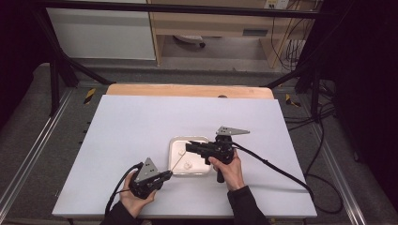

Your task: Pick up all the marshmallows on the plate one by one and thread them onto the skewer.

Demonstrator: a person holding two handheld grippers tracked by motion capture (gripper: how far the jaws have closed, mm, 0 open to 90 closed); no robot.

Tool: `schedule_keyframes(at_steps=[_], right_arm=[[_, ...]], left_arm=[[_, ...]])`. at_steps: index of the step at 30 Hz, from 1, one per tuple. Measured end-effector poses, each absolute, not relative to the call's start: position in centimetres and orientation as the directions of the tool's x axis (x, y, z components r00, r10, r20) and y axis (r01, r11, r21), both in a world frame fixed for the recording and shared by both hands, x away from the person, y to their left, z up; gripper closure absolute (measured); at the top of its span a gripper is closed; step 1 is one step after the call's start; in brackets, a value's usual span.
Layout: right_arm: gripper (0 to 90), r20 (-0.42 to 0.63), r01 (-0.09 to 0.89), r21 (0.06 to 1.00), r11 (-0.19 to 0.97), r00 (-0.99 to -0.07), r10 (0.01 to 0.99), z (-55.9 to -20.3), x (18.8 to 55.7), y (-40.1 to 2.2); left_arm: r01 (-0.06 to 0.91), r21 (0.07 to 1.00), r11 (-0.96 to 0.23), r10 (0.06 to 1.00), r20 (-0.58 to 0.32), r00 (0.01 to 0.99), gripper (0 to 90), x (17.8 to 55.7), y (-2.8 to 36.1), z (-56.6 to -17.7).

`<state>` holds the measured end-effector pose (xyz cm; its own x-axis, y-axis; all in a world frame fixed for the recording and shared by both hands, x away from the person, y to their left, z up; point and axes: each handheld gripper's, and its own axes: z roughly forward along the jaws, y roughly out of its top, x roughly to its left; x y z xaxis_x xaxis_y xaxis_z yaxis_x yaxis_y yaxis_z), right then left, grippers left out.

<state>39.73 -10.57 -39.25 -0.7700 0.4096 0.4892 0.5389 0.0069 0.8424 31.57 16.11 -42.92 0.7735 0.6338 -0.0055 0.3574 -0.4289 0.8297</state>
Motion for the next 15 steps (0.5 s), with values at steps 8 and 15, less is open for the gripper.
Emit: schedule_keyframes(at_steps=[8,15], right_arm=[[79.0,0.487,0.530,0.848,-0.004,-0.775,0.402,-39.47,39.42,-10.34],[79.3,0.477,0.517,0.856,-0.010,-0.781,0.404,-39.62,39.14,-10.21]], left_arm=[[0.369,0.829,-0.420,0.636,-0.022,0.771,88.7,31.61,16.07,-43.04],[0.368,0.830,-0.418,0.634,-0.024,0.773,88.8,31.57,16.01,-43.04]])
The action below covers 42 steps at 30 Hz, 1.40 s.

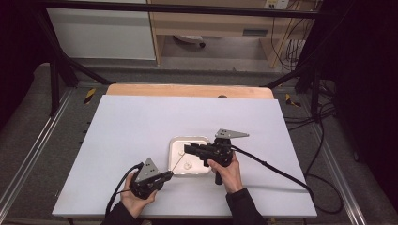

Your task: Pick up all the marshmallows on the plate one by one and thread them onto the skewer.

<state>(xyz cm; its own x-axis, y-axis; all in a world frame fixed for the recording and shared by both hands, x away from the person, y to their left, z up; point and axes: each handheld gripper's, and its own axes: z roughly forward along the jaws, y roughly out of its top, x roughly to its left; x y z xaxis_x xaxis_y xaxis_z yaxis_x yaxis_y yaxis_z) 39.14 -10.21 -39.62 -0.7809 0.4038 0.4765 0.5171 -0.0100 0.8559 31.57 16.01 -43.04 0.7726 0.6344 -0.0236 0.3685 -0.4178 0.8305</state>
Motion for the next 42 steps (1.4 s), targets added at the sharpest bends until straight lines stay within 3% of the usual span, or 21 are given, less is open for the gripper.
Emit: schedule_keyframes(at_steps=[23,26,28,31,42], right_arm=[[80.2,0.469,0.515,0.857,0.012,-0.791,0.394,-40.3,38.6,-9.8],[80.1,0.479,0.534,0.844,0.049,-0.792,0.379,-40.5,38.6,-9.6],[79.6,0.485,0.547,0.832,0.096,-0.800,0.354,-42.0,38.1,-8.2],[79.3,0.471,0.536,0.839,0.095,-0.803,0.366,-42.1,38.1,-7.8],[75.7,0.493,0.567,0.815,0.121,-0.788,0.370,-43.3,37.8,-7.3]], left_arm=[[0.365,0.820,-0.442,0.630,-0.006,0.776,88.8,31.4,15.6,-43.3],[0.341,0.849,-0.404,0.620,-0.020,0.785,88.8,31.4,15.6,-42.7],[0.322,0.845,-0.428,0.641,0.033,0.767,88.8,31.3,15.1,-42.2],[0.360,0.837,-0.411,0.645,-0.011,0.764,88.8,31.8,15.4,-42.7],[0.359,0.842,-0.404,0.647,-0.015,0.762,88.6,31.9,15.1,-42.7]])
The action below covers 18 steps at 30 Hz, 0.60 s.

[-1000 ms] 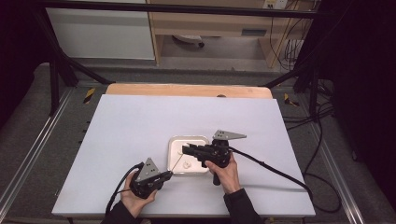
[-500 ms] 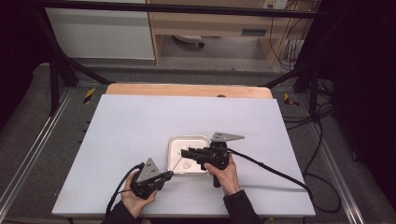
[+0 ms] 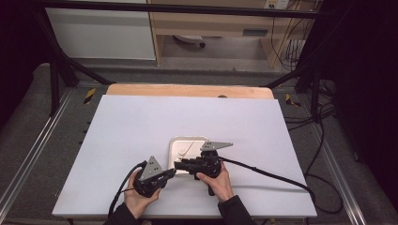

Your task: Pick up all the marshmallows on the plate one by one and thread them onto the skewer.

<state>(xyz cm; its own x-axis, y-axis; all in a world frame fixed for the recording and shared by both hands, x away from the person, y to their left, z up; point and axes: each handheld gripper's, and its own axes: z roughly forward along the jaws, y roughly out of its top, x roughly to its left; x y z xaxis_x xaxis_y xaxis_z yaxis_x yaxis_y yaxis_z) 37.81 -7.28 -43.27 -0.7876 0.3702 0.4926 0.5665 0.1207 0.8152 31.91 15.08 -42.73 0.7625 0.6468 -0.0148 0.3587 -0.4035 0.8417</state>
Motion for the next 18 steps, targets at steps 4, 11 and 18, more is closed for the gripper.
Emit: schedule_keyframes(at_steps=[4,11,18], right_arm=[[59.0,0.482,0.566,0.815,0.126,-0.782,0.396,-42.9,37.9,-7.5],[32.8,0.428,0.537,0.832,0.138,-0.781,0.455,-41.8,38.0,-8.2],[14.7,0.336,0.487,0.856,0.174,-0.779,0.529,-40.6,38.5,-9.1]], left_arm=[[0.362,0.845,-0.394,0.654,-0.019,0.757,88.6,32.0,15.3,-42.7],[0.372,0.845,-0.383,0.663,-0.029,0.748,88.6,32.1,15.9,-42.7],[0.386,0.842,-0.378,0.670,-0.039,0.741,88.6,32.3,16.5,-42.7]])
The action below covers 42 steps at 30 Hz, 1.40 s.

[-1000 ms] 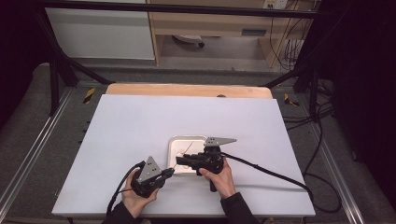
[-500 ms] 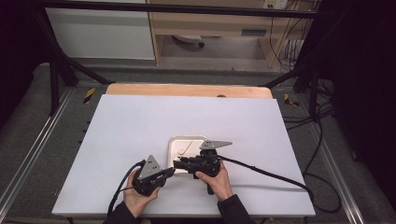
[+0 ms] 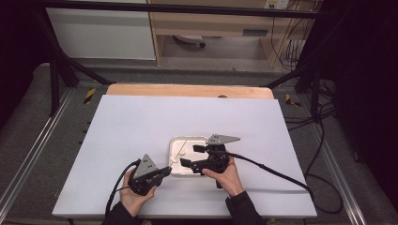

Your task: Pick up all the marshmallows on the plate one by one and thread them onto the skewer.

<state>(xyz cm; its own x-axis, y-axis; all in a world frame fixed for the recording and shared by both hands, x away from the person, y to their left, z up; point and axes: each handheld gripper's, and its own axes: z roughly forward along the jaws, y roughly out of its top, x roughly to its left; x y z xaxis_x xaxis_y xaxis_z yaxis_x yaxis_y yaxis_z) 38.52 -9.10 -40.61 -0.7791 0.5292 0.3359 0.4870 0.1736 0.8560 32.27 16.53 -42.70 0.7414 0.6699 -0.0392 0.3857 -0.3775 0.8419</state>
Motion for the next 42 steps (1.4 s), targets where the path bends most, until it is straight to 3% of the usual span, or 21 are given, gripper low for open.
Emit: schedule_keyframes(at_steps=[10,22,42], right_arm=[[12.8,0.213,0.460,0.830,0.314,-0.783,0.584,-41.9,39.6,-9.0],[37.0,0.142,0.433,0.811,0.394,-0.798,0.585,-44.2,39.8,-8.0],[50.6,0.073,0.400,0.774,0.492,-0.827,0.558,-45.7,39.6,-7.5]], left_arm=[[0.396,0.835,-0.382,0.671,-0.044,0.740,88.5,32.3,17.0,-42.8],[0.405,0.831,-0.381,0.672,-0.052,0.739,88.5,32.4,17.3,-42.8],[0.416,0.825,-0.381,0.676,-0.058,0.734,88.4,32.6,17.5,-42.8]])
